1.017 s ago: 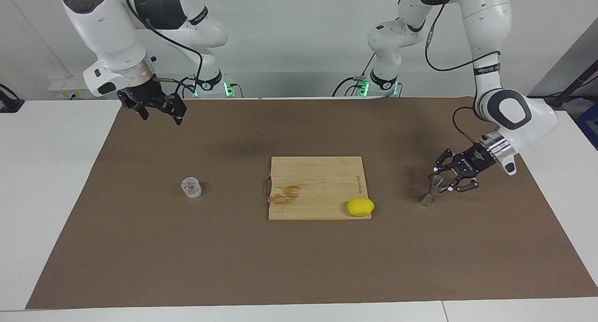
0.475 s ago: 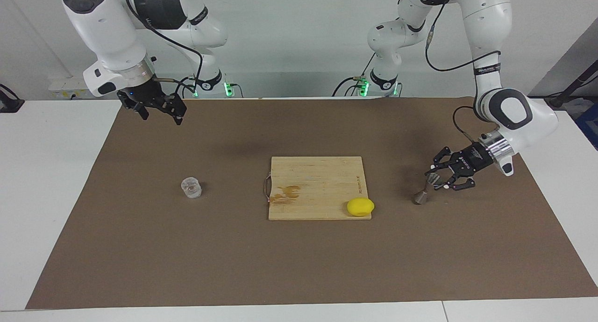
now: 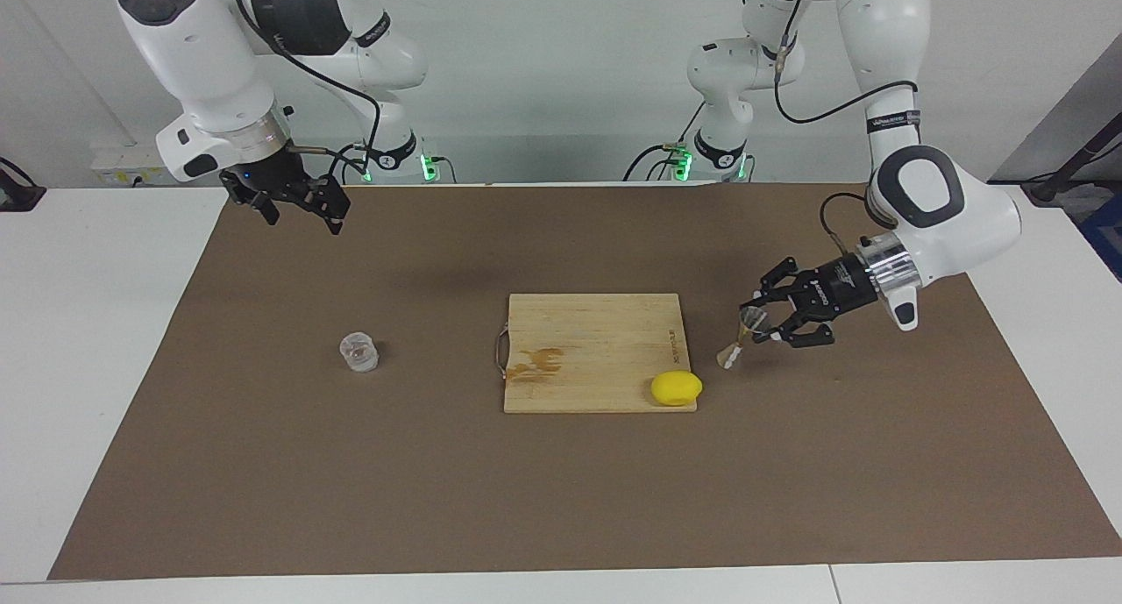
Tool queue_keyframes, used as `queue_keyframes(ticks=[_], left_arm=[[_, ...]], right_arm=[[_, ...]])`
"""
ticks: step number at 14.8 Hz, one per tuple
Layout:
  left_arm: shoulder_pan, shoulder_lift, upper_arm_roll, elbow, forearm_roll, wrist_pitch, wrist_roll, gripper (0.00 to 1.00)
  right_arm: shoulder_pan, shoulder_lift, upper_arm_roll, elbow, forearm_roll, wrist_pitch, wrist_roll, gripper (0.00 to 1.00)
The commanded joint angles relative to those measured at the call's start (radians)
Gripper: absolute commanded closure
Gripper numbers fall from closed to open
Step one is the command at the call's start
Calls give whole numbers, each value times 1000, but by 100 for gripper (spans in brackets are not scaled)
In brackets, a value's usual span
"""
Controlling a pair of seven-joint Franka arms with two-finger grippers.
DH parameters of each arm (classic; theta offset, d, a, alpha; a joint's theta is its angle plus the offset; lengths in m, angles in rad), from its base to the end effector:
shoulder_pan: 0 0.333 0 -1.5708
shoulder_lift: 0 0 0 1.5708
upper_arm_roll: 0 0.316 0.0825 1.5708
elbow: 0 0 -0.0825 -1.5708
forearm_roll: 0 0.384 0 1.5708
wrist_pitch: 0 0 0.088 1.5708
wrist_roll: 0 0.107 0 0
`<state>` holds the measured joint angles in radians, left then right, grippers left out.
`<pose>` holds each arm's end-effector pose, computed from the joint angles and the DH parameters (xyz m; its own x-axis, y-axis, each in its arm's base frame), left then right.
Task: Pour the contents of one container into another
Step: 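Carry the metal cup onto the wooden board and set it down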
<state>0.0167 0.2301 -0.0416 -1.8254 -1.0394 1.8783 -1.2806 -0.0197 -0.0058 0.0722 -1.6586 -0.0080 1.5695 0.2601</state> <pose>0.6140 -0.0787 0.4287 -0.1098 0.5552 -0.8244 0.9937 0.0807 -0.0780 0.5482 0.0281 0.5863 0.9754 -0.2063 -0.0783 -0.2046 -0.9784 0.0295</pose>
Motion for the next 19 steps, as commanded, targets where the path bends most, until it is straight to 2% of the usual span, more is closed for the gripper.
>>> queue_keyframes(ticks=[1,3,8,11,13,19], left_arm=[[-81,-41,16,-14,-19,5,-124,100],[-168,-46,16,-17,-40,80,-129,100],[-421,-25,16,-43,-204,482,-175,100],[-538,11,16,-57,-238,707,-178,100],[-581,28,16,-57,-326,786,-177,100],[-652,86,14,-77,-338,869,-177,100]], right_arm=[[-13,-23,6,-26,-3,7,-19,0],[-13,-23,8,-27,-3,7,-19,0],[-13,-23,6,-27,-3,7,-19,0],[-13,-25,6,-27,-3,7,-19,0],[-13,-23,6,-27,-3,7,-19,0],[-13,-23,6,-27,-3,7,-19,0]])
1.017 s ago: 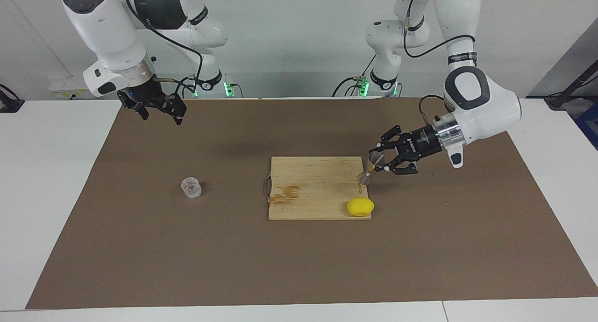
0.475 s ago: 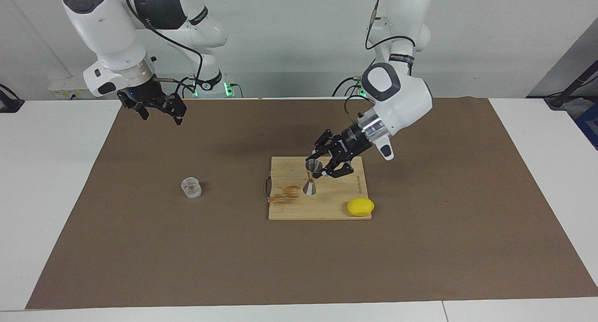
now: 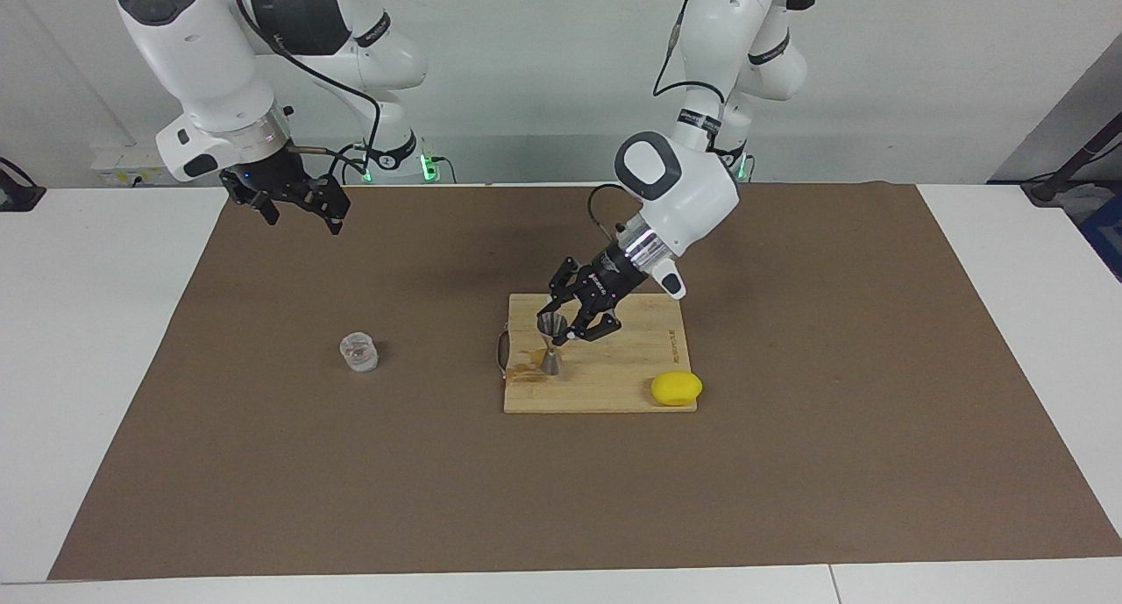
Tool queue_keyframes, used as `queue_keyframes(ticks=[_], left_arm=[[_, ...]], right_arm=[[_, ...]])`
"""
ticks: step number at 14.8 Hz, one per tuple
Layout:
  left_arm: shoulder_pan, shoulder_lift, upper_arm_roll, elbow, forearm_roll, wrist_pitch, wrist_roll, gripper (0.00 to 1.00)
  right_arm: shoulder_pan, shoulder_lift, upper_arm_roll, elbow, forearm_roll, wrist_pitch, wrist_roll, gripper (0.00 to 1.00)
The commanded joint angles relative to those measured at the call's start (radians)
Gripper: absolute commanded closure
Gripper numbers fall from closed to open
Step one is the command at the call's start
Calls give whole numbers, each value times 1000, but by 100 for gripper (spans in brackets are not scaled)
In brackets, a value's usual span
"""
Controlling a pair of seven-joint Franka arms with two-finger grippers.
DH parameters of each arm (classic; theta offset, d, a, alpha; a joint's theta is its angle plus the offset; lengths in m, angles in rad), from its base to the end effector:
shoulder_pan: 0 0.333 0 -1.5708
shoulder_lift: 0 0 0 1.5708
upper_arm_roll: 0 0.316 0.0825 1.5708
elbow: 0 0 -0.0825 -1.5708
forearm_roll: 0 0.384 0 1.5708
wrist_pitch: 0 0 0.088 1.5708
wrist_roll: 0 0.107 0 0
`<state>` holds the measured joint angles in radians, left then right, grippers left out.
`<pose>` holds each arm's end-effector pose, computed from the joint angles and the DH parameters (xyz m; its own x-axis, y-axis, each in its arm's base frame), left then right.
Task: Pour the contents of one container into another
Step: 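Carry the metal cup onto the wooden board and set it down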
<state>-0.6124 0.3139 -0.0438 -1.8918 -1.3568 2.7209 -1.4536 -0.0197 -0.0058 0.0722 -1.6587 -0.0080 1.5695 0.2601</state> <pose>0.5350 -0.3644 0.3735 -0.2302 0.5601 -0.7958 0.9274 0.3740 -0.0051 0.5482 0.0281 0.5862 0.9753 -0.2063 -0.0784 -0.2046 -0.9784 0.0295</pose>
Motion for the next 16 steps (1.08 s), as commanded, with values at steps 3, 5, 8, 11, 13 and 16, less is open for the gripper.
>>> queue_keyframes(ticks=[3,5,8,11,13,16], left_arm=[[-33,5,16,-24,-31,37,1,100],[-36,10,16,-23,-56,51,4,100],[-52,17,18,-27,-56,65,4,100],[-52,17,18,-27,-56,68,4,1],[-52,16,18,-27,-56,63,-4,0],[-56,-12,18,-27,-53,48,-5,0]], right_arm=[[-13,-23,6,-27,-3,7,-19,0],[-13,-23,8,-27,-3,7,-19,0],[-13,-23,6,-27,-3,7,-19,0],[-13,-25,6,-27,-3,4,-28,0],[-22,-23,-2,-27,-3,6,-22,0],[-23,-25,0,-27,-3,-5,-21,0]])
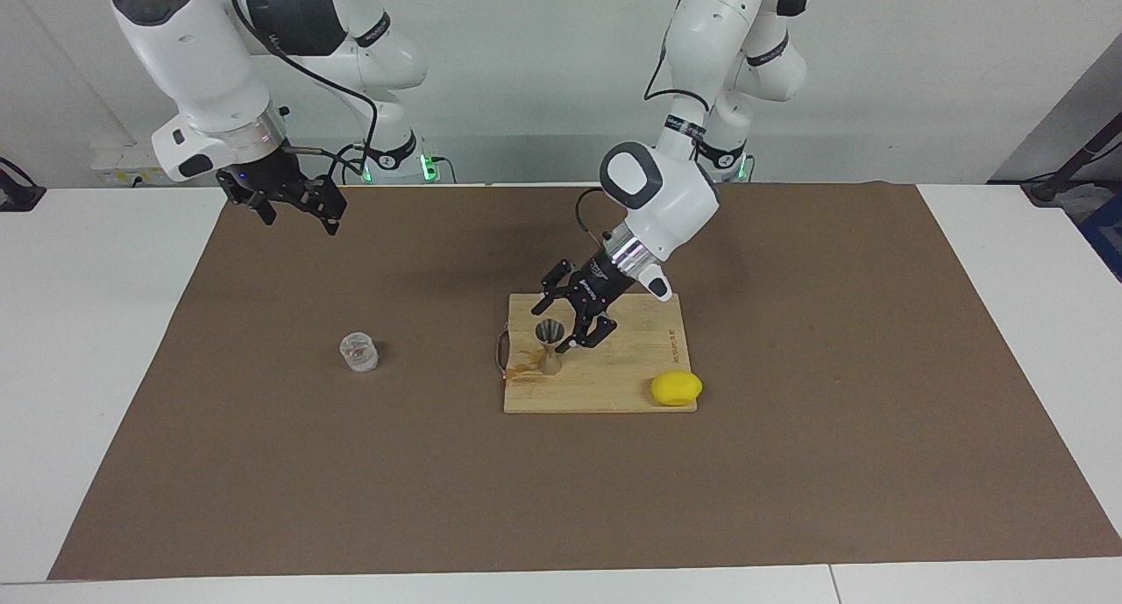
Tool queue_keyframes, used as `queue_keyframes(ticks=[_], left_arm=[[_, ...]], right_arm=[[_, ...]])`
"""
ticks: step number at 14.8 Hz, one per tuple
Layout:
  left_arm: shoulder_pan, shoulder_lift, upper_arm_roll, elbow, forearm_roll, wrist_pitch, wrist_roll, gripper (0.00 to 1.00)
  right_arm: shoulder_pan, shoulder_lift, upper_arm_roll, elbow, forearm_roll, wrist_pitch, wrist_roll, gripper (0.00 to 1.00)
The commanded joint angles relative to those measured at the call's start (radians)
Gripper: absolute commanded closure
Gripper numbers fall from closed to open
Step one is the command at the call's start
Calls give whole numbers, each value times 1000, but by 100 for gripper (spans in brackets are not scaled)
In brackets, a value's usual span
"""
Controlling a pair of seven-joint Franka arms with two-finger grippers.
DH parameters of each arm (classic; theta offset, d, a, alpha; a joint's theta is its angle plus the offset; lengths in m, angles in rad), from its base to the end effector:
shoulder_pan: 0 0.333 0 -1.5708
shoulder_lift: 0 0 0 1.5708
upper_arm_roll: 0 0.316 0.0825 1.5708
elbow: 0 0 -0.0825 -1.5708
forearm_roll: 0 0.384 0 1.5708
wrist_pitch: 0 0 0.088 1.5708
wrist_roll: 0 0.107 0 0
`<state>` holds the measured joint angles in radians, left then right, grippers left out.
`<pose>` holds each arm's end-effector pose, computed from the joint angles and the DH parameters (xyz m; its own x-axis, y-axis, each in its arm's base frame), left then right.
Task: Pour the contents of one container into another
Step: 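Carry the metal cup onto the wooden board and set it down, then withdraw the left gripper while the right gripper reaches the glass cup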
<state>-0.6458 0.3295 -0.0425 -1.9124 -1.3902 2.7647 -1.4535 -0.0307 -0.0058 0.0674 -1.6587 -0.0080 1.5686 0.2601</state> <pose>0.5221 -0.3731 0.3547 -0.2604 0.5682 -0.7806 0.9187 0.3945 -0.0193 0.5485 0.0194 0.5862 0.9719 -0.2217 -0.0792 -0.2200 -0.9750 0.0297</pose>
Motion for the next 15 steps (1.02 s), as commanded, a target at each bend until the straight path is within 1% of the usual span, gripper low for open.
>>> queue_keyframes(ticks=[1,2,4,5,6,7,9,11,13,15], left_arm=[[-20,-50,18,-10,-18,-3,-5,0],[-15,-76,18,-26,-16,-19,-4,0],[0,-134,27,-57,-9,-103,1,0],[24,-158,29,-66,8,-149,2,0],[53,-176,29,-68,57,-205,2,0],[95,-190,30,-65,123,-293,4,0],[199,-204,30,-36,282,-490,8,0],[293,-205,30,5,415,-642,33,0],[378,-202,29,55,514,-778,82,0],[446,-201,29,94,595,-862,187,0]], right_arm=[[-11,-25,6,-29,-3,-10,-19,0],[-11,-26,6,-29,-3,-25,-19,0],[-15,-31,3,-29,-3,-56,-19,0],[-15,-33,3,-26,-3,-71,-27,0],[-15,-34,3,-24,-3,-68,-25,0],[-14,-34,5,-23,2,-73,-10,0],[-14,-33,6,-23,11,-68,98,0],[-12,-28,6,-23,48,-26,201,0],[-3,-4,6,-27,52,20,292,0],[-8,18,6,-26,60,54,385,0]])
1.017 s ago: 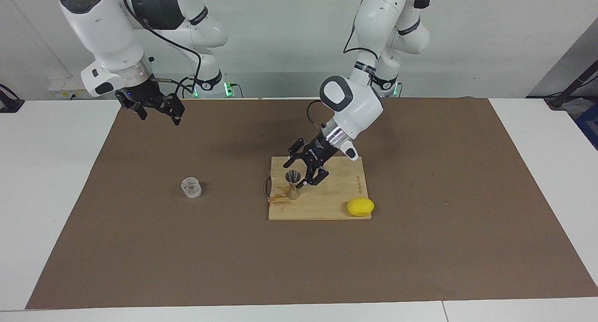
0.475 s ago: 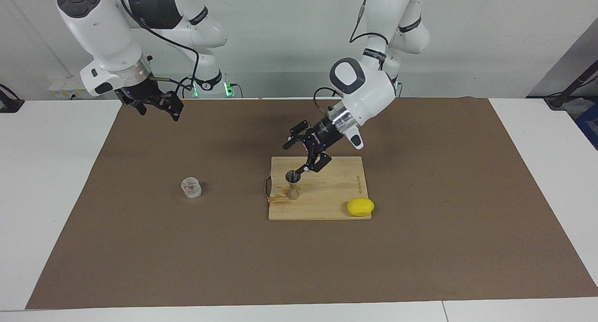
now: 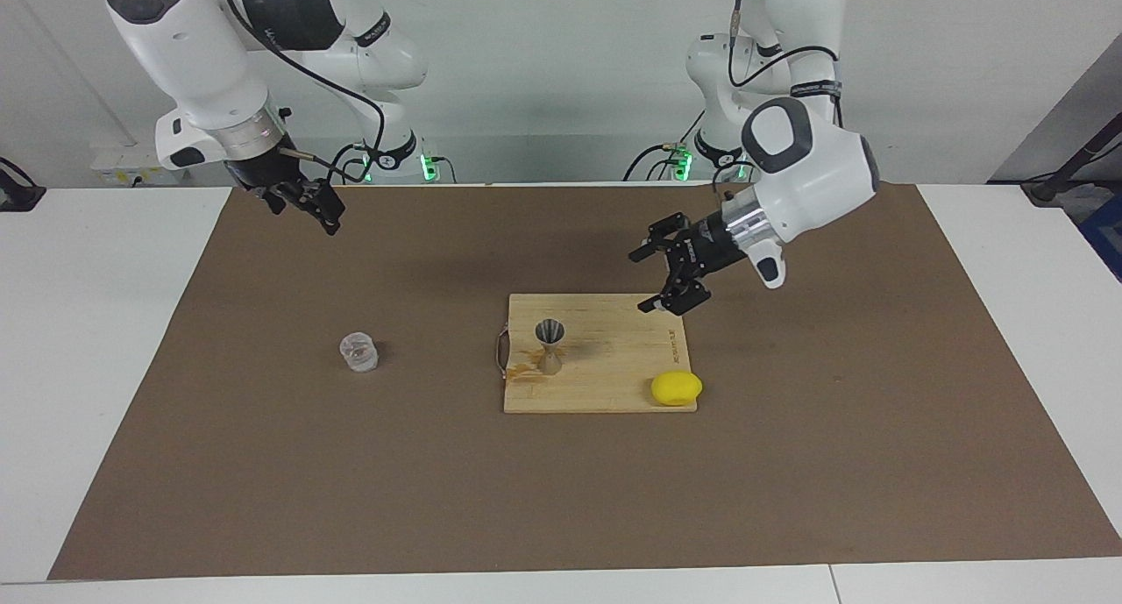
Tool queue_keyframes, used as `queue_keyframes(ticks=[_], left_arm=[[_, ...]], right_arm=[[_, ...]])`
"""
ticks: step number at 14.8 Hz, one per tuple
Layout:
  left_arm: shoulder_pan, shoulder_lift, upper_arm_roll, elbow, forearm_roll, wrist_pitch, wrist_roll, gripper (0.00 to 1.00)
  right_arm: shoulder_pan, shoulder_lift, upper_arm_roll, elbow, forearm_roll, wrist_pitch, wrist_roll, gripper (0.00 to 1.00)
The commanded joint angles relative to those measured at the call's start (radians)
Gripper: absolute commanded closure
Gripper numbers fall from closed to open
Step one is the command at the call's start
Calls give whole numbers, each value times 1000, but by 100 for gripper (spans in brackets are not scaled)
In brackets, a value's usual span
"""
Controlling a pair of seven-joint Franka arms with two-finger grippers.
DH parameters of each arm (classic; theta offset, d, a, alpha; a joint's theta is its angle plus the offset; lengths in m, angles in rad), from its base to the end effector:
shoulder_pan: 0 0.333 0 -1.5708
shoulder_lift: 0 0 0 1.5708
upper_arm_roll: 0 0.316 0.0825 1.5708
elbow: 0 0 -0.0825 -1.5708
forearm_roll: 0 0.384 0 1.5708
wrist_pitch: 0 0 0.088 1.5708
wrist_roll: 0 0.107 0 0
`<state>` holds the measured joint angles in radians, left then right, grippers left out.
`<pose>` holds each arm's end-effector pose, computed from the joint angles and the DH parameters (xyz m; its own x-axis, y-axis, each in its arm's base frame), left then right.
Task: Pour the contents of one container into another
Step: 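Withdraw the left gripper while the right gripper reaches the glass cup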
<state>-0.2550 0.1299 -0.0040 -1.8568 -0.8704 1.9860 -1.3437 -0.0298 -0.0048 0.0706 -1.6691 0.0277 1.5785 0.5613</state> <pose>0.5719 -0.2008 0.4692 0.0926 0.6966 -0.7115 0.9943 -0.1026 0.0289 0.5489 0.0254 0.5816 0.8631 -0.4975 -0.0871 -0.4976 -0.8671 0.0226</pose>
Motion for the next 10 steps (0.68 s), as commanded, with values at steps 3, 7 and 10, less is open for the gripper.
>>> queue_keyframes(ticks=[3,7,10], left_arm=[[129,1,-10,80,212,-131,260,0],[180,-19,-7,119,356,-122,663,0],[181,-68,-7,123,574,-99,865,0]], right_arm=[[-33,52,2,-17,38,98,132,0],[-85,149,0,-12,139,141,320,0],[-111,219,0,-12,201,204,434,0]])
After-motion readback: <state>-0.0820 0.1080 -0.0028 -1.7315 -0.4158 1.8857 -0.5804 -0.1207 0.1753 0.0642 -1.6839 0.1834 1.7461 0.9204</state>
